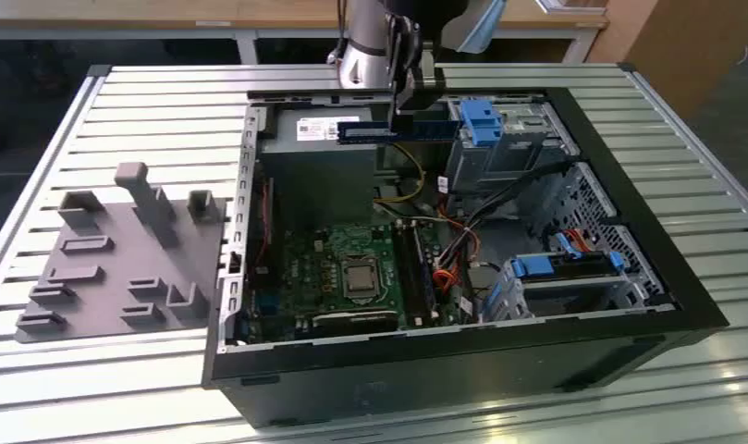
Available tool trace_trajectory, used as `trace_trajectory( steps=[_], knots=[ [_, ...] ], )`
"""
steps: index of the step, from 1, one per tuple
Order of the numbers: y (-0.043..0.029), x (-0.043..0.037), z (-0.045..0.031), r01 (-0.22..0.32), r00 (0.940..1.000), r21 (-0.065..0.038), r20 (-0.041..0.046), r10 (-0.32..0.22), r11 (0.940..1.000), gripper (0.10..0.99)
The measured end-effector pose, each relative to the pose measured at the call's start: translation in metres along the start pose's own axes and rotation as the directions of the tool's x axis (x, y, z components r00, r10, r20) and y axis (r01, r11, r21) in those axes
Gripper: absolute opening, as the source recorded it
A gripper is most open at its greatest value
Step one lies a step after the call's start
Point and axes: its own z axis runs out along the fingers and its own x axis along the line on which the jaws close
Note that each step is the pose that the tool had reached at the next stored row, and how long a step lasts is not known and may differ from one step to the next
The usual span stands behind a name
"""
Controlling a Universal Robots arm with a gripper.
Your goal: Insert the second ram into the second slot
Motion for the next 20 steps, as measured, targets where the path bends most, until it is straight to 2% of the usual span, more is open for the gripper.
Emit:
trace_trajectory(
  steps=[13,20],
  knots=[
    [0.0001,0.0020,0.0000,0.000,1.0000,0.000,-0.0001,0.000,1.0000,0.118],
    [0.0001,0.0027,0.0000,0.000,1.0000,0.000,-0.0039,0.000,1.0000,0.118]
  ],
)
